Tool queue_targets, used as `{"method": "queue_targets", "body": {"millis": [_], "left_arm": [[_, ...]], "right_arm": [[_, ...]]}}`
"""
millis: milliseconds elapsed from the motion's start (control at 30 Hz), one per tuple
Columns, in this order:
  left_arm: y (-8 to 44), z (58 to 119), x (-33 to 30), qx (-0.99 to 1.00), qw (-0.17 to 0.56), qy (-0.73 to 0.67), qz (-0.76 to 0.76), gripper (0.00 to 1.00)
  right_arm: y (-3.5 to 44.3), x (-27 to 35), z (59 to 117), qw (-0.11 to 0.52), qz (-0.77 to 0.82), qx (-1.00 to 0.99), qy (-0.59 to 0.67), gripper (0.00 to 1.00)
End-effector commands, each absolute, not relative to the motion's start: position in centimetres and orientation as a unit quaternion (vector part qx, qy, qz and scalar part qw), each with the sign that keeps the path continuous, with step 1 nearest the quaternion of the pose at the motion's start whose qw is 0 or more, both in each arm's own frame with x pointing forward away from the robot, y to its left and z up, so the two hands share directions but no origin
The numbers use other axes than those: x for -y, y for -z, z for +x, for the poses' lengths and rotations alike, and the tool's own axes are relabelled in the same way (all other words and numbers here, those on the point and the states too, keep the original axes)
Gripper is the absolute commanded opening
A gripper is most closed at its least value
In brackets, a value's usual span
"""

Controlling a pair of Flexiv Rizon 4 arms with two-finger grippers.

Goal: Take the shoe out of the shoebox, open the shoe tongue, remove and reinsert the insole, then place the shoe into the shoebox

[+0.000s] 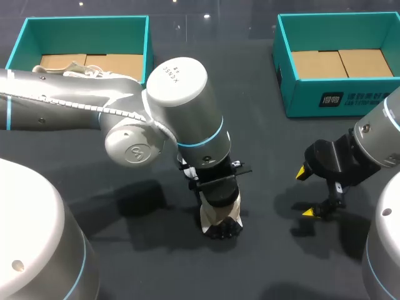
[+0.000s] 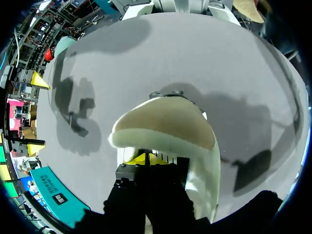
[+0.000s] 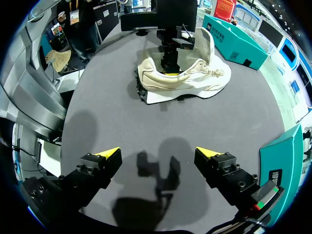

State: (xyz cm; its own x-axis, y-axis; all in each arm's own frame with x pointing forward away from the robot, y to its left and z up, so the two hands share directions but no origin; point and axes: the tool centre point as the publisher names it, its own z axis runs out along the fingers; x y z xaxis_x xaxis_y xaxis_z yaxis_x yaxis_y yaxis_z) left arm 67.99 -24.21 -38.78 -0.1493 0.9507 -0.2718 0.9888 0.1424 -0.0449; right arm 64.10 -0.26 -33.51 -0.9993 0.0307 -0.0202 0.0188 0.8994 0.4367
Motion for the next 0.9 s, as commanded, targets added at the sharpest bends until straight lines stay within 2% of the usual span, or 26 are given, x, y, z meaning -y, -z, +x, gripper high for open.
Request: {"method": "queue_targets", "body": {"millis": [33, 500, 900], "left_arm": [[40.1, 68.3, 25.3, -0.75, 0.083, 0.103, 0.648, 0.0], [42.0, 67.0, 21.7, -0.731, 0.035, 0.054, 0.68, 0.0], [35.7, 68.6, 20.8, -0.735, 0.079, 0.064, 0.671, 0.0]], "right_arm": [[33.4, 0.4, 63.9, 0.015, 0.013, -0.975, -0.223, 1.0], [33.4, 0.4, 63.9, 0.015, 0.013, -0.975, -0.223, 1.0], [33.4, 0.4, 63.9, 0.015, 0.013, -0.975, -0.223, 1.0]]}}
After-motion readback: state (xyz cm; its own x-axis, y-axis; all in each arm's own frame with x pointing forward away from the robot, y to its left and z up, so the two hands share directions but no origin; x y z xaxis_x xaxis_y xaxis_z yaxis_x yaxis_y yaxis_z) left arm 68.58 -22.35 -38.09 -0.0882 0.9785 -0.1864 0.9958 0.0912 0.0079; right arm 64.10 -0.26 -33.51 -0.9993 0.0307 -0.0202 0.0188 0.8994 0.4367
